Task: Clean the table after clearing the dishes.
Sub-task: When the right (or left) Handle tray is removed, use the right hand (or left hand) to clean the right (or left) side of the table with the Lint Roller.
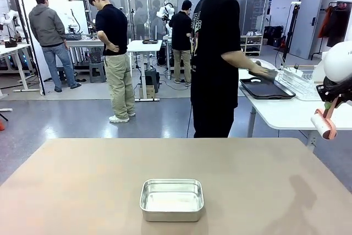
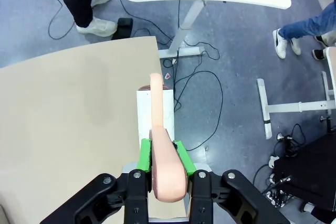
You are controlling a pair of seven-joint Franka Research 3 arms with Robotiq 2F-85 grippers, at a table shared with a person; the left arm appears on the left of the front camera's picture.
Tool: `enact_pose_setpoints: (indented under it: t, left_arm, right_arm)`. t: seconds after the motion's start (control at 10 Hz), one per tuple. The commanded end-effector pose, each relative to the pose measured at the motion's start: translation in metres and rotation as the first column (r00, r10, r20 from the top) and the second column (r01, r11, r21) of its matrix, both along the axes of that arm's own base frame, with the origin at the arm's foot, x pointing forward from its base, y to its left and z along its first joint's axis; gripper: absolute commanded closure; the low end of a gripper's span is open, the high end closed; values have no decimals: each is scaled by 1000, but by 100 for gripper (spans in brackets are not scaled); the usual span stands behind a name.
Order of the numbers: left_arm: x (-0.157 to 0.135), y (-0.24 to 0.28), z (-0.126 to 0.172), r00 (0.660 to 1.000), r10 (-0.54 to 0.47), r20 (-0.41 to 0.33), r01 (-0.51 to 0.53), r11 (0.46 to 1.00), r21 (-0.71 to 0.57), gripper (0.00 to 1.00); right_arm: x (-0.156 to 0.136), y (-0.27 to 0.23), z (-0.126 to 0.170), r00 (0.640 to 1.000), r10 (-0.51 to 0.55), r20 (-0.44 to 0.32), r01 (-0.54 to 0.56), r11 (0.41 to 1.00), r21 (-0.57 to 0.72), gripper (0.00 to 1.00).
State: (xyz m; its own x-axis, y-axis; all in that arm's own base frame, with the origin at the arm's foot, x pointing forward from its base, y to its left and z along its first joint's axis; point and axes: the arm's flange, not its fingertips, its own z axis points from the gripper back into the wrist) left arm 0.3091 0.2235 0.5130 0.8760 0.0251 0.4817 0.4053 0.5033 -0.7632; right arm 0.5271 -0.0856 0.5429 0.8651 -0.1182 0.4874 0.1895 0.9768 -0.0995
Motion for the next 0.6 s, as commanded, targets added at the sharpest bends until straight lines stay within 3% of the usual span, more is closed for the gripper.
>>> enact_pose_setpoints:
  t: [0.0, 0.5]
  left_arm:
    - [-4, 1, 2, 1000, -6, 11, 6, 1000, -1, 0]
    - [-4, 1, 2, 1000, -6, 11, 6, 1000, -1, 0]
  right_arm:
    - [0, 2, 1, 1000, 3, 12, -3, 1000, -23, 78]
    - [0, 2, 1, 1000, 3, 12, -3, 1000, -23, 78]
